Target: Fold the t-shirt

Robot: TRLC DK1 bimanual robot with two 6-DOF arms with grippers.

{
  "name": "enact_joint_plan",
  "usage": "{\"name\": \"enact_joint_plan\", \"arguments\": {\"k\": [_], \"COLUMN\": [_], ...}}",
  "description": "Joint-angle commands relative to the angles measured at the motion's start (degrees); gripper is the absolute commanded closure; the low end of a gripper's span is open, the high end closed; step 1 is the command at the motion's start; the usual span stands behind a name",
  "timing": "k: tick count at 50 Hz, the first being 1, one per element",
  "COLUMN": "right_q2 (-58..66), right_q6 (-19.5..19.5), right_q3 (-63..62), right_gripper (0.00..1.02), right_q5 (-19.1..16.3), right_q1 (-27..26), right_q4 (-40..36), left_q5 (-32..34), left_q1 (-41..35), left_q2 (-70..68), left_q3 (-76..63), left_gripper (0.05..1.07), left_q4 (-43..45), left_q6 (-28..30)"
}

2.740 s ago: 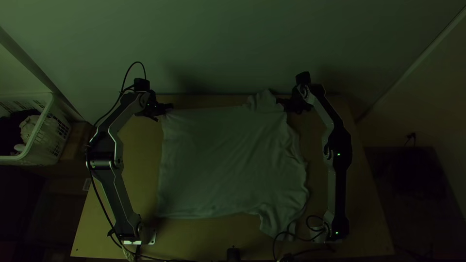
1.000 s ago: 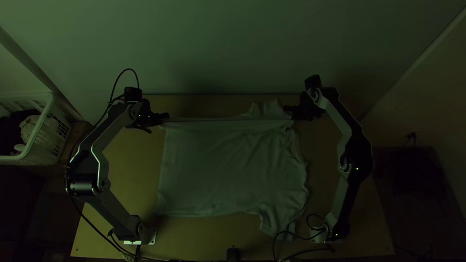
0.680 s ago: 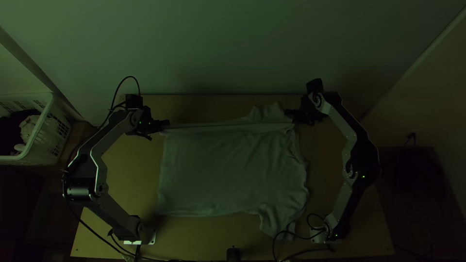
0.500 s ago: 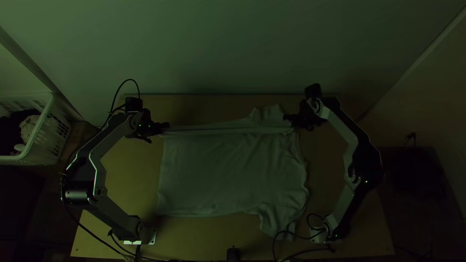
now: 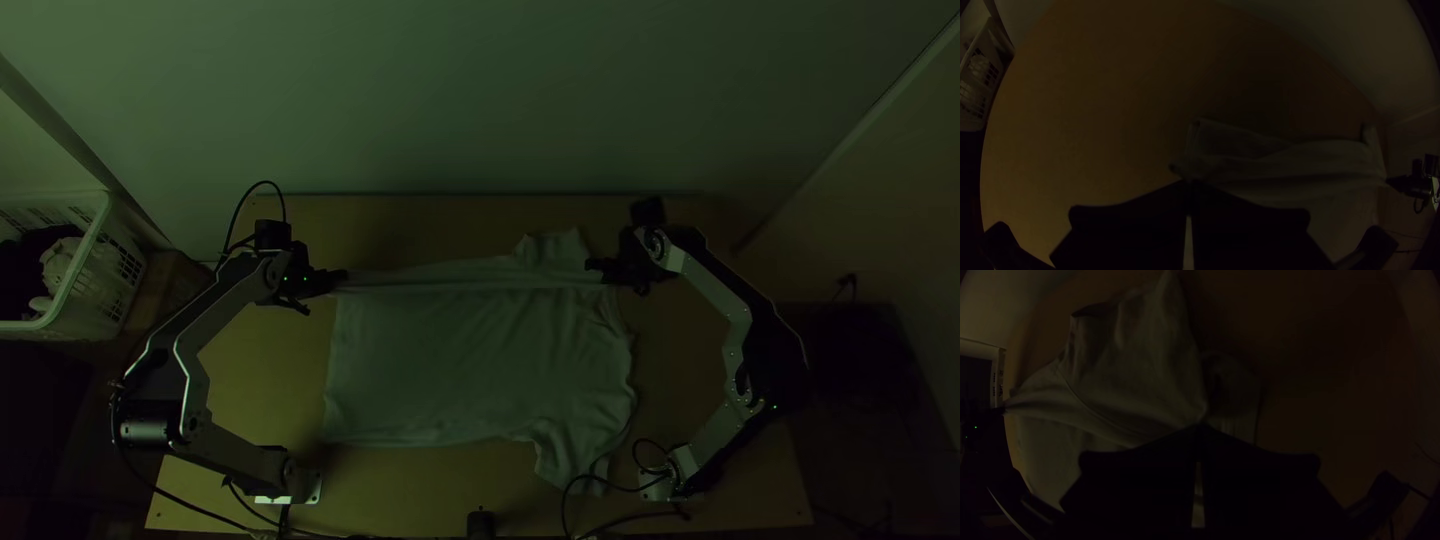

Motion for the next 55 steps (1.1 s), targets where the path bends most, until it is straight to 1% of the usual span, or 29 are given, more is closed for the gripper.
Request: {"name": "enact_joint_plan", "arguments": {"k": [1,17,28,40,43,44,45,47,48,50,51,52,54,55], "right_q2": [-3.18,-6.08,-6.08,-6.08,-6.08,-6.08,-6.08,-6.08,-6.25,-6.69,-6.78,-6.78,-6.87,-7.13], "right_q6": [-0.4,-0.4,-0.32,-0.23,-0.23,-0.23,-0.23,-0.14,0.03,0.83,1.53,2.23,2.32,2.23], "right_q3": [-4.15,-11.35,-15.13,-17.59,-18.12,-18.3,-18.47,-18.82,-19.0,-19.53,-19.79,-19.79,-19.44,-19.35], "right_gripper": [1.0,1.0,1.0,1.0,0.98,0.94,0.86,0.67,0.55,0.25,0.11,0.04,0.04,0.04], "right_q5": [0.47,0.47,0.47,0.47,0.47,0.47,0.47,0.47,0.47,0.47,0.47,0.47,0.47,0.47], "right_q1": [0.04,0.04,-0.23,-0.23,-0.23,-0.14,-0.14,-0.14,-0.14,-0.31,-0.49,-0.66,-0.93,-1.1], "right_q4": [0.77,4.2,7.63,9.29,9.56,9.56,9.56,9.47,9.38,9.29,9.21,8.77,7.89,7.89], "left_q5": [0.53,0.44,0.27,-0.08,-0.08,-0.08,-0.08,-0.08,-0.08,0.0,0.18,0.44,2.55,3.17], "left_q1": [0.62,0.62,0.62,0.62,0.7,0.7,0.7,0.7,0.62,0.62,0.62,0.7,0.62,0.62], "left_q2": [-2.3,-3.44,-3.0,-1.16,-0.89,-0.8,-0.72,-0.72,-0.72,-0.98,-1.07,-1.07,-0.72,-0.45], "left_q3": [-2.3,-5.47,-8.72,-9.86,-9.86,-9.86,-9.95,-9.95,-9.95,-9.95,-10.04,-9.95,-9.6,-9.25], "left_gripper": [1.05,1.05,1.05,1.05,1.04,1.02,0.97,0.82,0.75,0.58,0.48,0.38,0.2,0.16], "left_q4": [0.16,1.56,4.73,7.36,7.8,8.07,8.33,8.33,8.33,8.33,8.24,8.16,7.45,6.66], "left_q6": [0.29,0.29,-0.15,-0.24,-0.24,-0.33,-0.33,-0.5,-0.42,-0.5,-0.5,-0.59,-0.33,0.02]}}
